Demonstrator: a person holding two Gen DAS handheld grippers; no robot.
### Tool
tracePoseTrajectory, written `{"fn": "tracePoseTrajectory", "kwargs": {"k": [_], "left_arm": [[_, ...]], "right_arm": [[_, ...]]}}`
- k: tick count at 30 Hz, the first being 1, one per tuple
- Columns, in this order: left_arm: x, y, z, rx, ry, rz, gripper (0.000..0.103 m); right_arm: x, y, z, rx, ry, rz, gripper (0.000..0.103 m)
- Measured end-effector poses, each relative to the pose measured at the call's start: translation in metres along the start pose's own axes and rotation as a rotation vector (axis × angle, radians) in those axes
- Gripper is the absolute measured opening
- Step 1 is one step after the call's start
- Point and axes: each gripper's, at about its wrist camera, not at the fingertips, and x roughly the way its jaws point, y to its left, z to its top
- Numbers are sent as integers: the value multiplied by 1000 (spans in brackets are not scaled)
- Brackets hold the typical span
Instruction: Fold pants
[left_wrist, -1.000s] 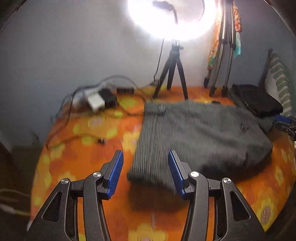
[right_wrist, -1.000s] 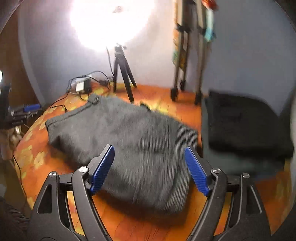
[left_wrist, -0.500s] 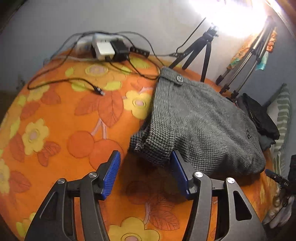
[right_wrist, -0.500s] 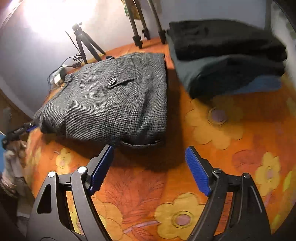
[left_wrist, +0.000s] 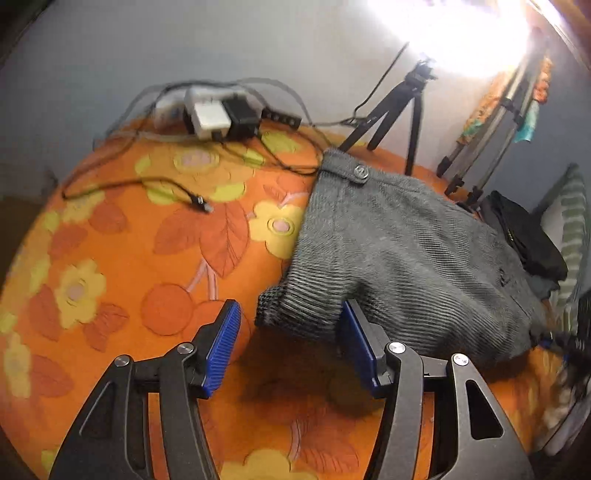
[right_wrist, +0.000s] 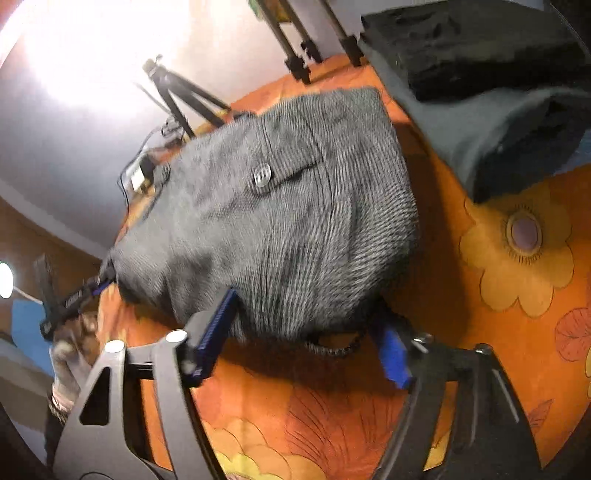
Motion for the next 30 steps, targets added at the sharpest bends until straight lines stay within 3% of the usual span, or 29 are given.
{"fn": "tracePoseTrajectory", "kwargs": {"k": [2,5,8,11,18,22,24,30], "left_arm": [[-13,-6,-4,29,-19,0,56],[-24,-23,-19,78,-4,-41,56],[-17,-45,-38,122,58,-94,56],[1,-61,-48,158,109,-87,56],[29,-65,-35,115,122,-99,55],[28,-73,-24,98,99,-146,34],[23,-76,-19,102,82,-168,18],[6,-74,-14,110,87,-179,12]], "right_arm": [[-2,4,7,7,-19,3,43],[-6,10,12,12,-48,9,30],[-15,15,17,12,-77,32,27],[-22,17,22,33,-98,63,26],[-31,23,33,62,-133,107,25],[-36,24,42,98,-154,155,24],[-40,22,46,118,-168,179,23],[-41,22,49,102,-174,127,20]]}}
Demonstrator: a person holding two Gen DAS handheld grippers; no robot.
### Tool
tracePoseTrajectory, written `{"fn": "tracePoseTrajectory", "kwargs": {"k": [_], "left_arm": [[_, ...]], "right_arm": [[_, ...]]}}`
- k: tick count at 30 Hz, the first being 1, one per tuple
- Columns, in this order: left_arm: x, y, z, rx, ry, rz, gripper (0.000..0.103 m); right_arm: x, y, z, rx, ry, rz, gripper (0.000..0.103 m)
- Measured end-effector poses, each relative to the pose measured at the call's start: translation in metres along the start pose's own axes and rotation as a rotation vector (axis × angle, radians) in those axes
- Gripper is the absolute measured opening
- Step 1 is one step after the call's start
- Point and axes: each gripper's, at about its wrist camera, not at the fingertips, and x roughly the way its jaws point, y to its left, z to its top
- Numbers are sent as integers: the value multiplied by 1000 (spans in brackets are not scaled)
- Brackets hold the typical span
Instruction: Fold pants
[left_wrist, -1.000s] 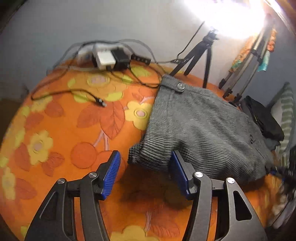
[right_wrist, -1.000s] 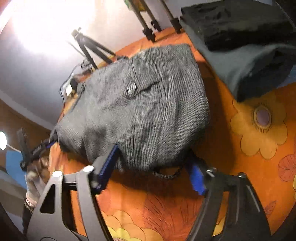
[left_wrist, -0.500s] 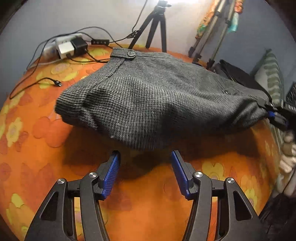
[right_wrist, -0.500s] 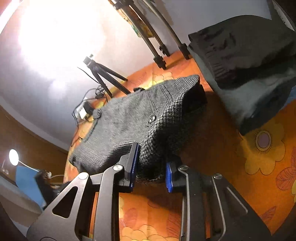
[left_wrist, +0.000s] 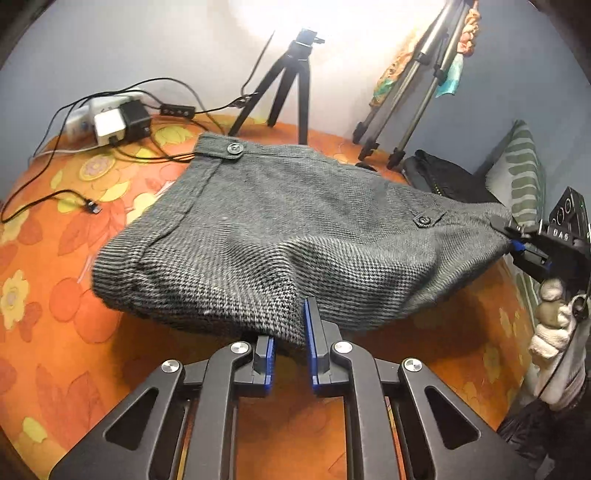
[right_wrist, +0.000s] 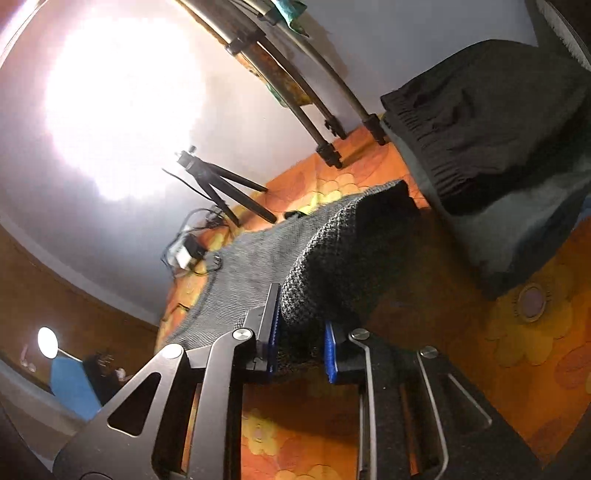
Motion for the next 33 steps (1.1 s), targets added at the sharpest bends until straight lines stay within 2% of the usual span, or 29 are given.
{"fn": "tracePoseTrajectory", "kwargs": {"k": [2,6,8,10,12,14,16,19,22,23,24,28,29,30,32,33], "left_arm": [[1,5,-4,0,25,33,12],[0,9,-17,-6,55,51,16],[-3,6,-23,-3,60,32,17],[-4,-2,-31,35,69,20,26],[-4,-13,-41,77,76,4,32],[1,-22,-46,107,84,5,37],[12,-28,-50,137,103,24,39],[31,-29,-48,123,125,40,39],[37,-37,-42,168,91,68,36],[38,-37,-41,166,87,61,20],[39,-36,-39,165,88,61,12],[28,-34,-32,152,70,26,9],[19,-36,-29,155,51,18,9],[14,-36,-27,155,37,15,9],[-1,-37,-20,140,-2,-4,9],[-8,-38,-18,137,-18,-11,9]], "right_arm": [[3,3,-5,-58,17,-69,20],[8,5,-21,-162,63,-211,20],[12,2,-30,-200,102,-263,23],[12,-6,-34,-204,120,-253,23],[10,-15,-34,-187,125,-236,29],[3,-24,-32,-163,118,-219,42],[-3,-31,-31,-135,103,-213,51],[-5,-39,-29,-82,112,-198,54],[0,-46,-29,-47,137,-201,54],[3,-48,-29,-44,143,-208,54],[5,-50,-30,-41,148,-213,54],[17,-60,-32,10,192,-166,53],[19,-61,-33,25,197,-154,42],[19,-61,-33,39,197,-139,36],[17,-56,-31,47,180,-117,28],[14,-50,-29,37,163,-106,27]]}}
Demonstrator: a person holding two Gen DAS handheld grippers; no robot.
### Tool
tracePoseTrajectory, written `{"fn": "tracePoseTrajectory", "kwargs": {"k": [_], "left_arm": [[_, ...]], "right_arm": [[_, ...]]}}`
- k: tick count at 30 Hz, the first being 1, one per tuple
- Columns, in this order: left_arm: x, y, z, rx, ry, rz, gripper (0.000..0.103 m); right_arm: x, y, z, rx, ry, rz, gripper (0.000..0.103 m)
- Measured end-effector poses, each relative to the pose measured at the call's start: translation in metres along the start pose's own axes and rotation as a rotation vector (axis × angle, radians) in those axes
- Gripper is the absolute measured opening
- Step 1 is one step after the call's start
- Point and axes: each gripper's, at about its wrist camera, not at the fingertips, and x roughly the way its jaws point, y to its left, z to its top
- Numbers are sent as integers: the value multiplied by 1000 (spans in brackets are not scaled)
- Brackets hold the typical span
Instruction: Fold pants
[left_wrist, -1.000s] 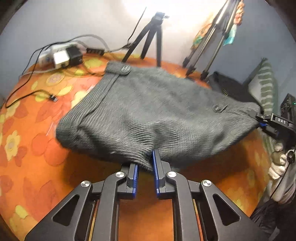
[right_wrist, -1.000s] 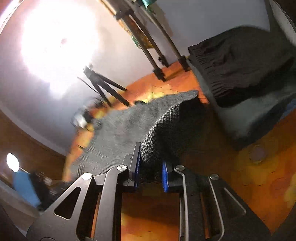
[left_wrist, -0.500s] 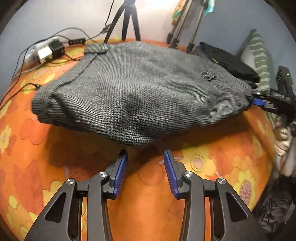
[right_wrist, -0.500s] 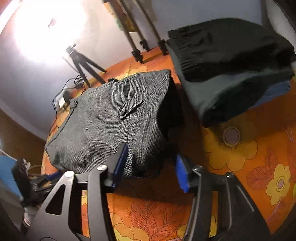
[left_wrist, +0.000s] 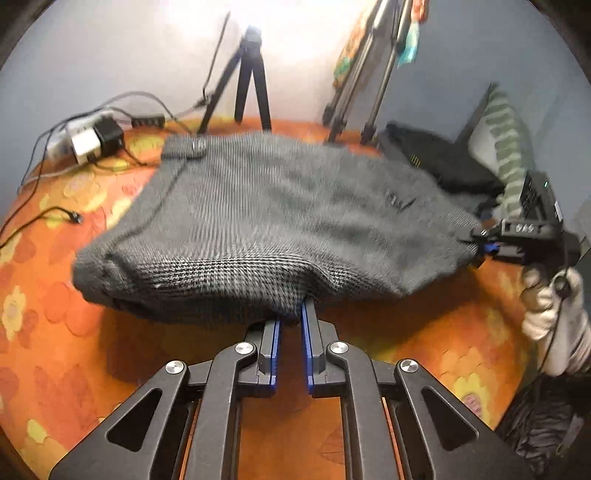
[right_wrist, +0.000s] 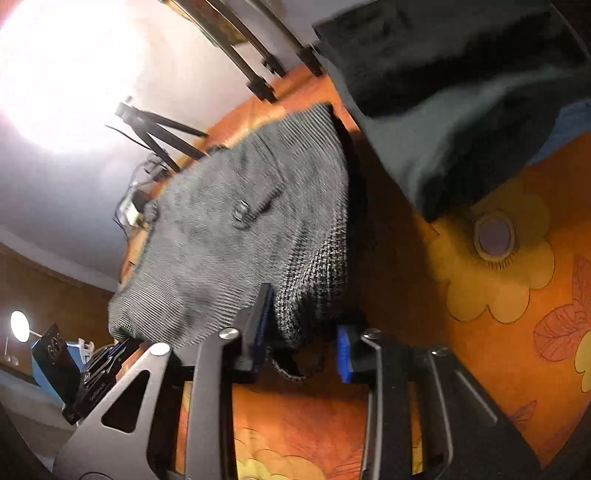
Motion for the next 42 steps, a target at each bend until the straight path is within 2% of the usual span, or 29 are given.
{"fn": "tracePoseTrajectory", "kwargs": {"k": [4,6,9,10,13,15,18,21,23,25,26,28,30,32,34,42], "left_arm": [[-12,0,0,-4,-18,-12,9],[-11,2,-6,-16,2,-24,9],[-4,3,-22,-6,56,-26,9],[-2,3,-26,2,73,-24,9],[11,4,-41,4,165,-12,9],[10,8,-48,-5,189,-15,9],[-9,9,-44,-3,150,-32,10],[-29,10,-34,15,73,-2,10],[-36,17,-21,16,19,49,10],[-34,26,-15,-13,-8,77,10],[-28,31,-12,-16,-17,120,10],[-13,40,-10,-9,-2,186,10],[6,50,-13,-1,51,246,10],[15,65,-19,-41,92,237,10],[17,65,-19,-37,96,245,10],[-16,45,-4,-23,-5,227,10]], "right_arm": [[-20,25,3,-66,-78,27,23],[-25,29,2,-90,-92,-8,22],[-20,22,0,-88,-56,-68,22],[-18,20,0,-108,-46,-117,23],[-13,17,-7,-200,-34,-249,48],[-14,15,-11,-255,-31,-305,50],[-30,14,-13,-297,-99,-362,50],[-50,16,-12,-319,-172,-333,54],[-58,23,-13,-351,-209,-317,70],[-60,31,-14,-389,-233,-301,74],[-59,36,-14,-401,-231,-289,76],[-55,42,-15,-418,-222,-269,79],[-55,45,-17,-429,-213,-258,81],[-53,49,-18,-436,-211,-256,83],[-55,49,-19,-441,-213,-263,87],[-59,43,-14,-377,-194,-229,96]]}}
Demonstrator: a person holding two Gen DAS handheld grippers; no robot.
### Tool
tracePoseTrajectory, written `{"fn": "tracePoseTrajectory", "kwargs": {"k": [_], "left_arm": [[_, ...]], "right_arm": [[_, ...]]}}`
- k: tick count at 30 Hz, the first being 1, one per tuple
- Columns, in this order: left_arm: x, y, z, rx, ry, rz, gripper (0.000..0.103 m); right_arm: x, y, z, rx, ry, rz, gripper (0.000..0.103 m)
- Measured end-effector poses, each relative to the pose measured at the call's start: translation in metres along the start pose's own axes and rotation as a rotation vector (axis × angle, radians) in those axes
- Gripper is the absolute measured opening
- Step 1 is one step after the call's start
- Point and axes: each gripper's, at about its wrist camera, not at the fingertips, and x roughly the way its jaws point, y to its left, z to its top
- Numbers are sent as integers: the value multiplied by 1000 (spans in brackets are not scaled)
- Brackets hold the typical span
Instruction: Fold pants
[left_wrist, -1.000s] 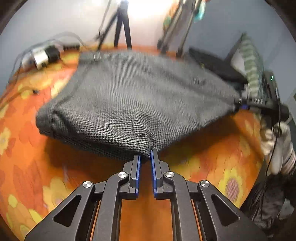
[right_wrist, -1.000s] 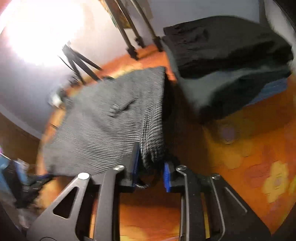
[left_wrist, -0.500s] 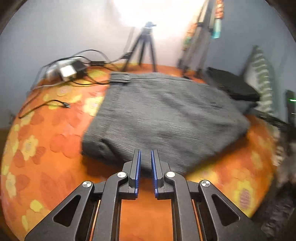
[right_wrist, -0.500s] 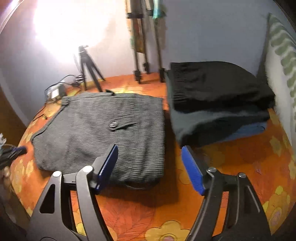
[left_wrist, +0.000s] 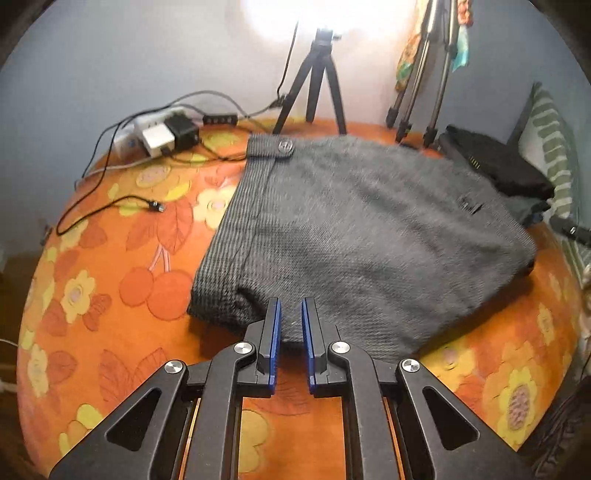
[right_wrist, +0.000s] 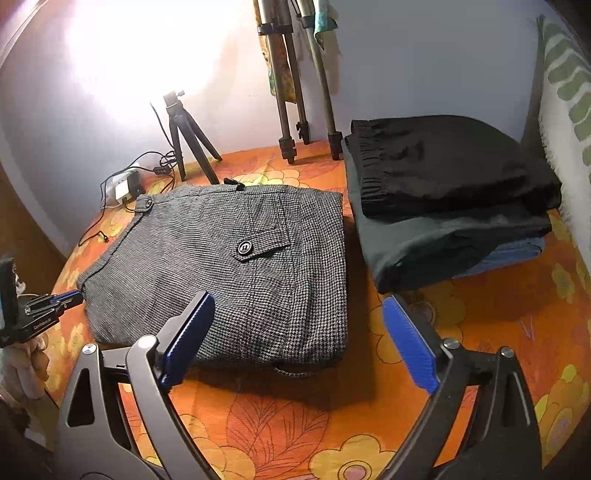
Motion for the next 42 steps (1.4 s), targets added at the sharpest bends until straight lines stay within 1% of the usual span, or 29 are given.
{"fn": "tracePoseTrajectory", "kwargs": {"k": [5,8,10,15,17,18,20,22,24,25,26,27,29,30,32,33,36,39,40,42], "left_arm": [[-8,-11,5,-4,-28,-37,10],[-11,-22,7,12,-37,-51,10],[-12,-29,8,23,-40,-61,10],[-12,-45,10,57,-48,-80,10],[-12,-48,10,57,-50,-91,10],[-13,-50,10,53,-49,-99,10],[-11,-55,10,60,-46,-112,10],[-9,-63,11,75,-43,-124,10],[-7,-70,12,87,-39,-135,10],[-5,-74,12,95,-39,-138,10],[-3,-79,13,105,-37,-142,10],[-1,-84,14,116,-34,-144,10],[5,-95,15,148,-29,-142,10],[7,-98,16,154,-25,-146,10],[11,-103,18,155,-22,-155,10],[12,-104,20,154,-22,-156,10],[16,-106,21,139,-14,-170,10],[20,-114,21,152,-4,-172,10],[21,-117,22,157,-1,-177,10],[25,-129,24,183,1,-187,10]], "right_arm": [[-7,4,0,-11,-10,41,98],[-12,5,0,4,-21,104,103],[-16,4,1,24,-27,134,103],[-21,4,2,43,-36,178,103],[-21,3,2,51,-23,198,103],[-20,3,2,47,-17,192,103],[-20,4,-1,14,-26,137,103],[-22,5,-3,-31,-60,95,103],[-20,4,-3,-62,-61,37,102],[-18,1,-3,-62,-55,12,97],[-14,-4,-3,-44,-39,-13,90],[-10,-10,-3,-23,-18,-23,87],[2,-26,-4,43,45,-15,74],[8,-32,-5,72,72,-3,71],[18,-43,-8,113,113,11,58],[20,-46,-9,121,121,9,55],[26,-51,-9,137,136,1,54],[35,-56,-11,180,162,-8,55],[40,-58,-13,208,181,3,57],[48,-62,-18,265,218,35,58]]}}
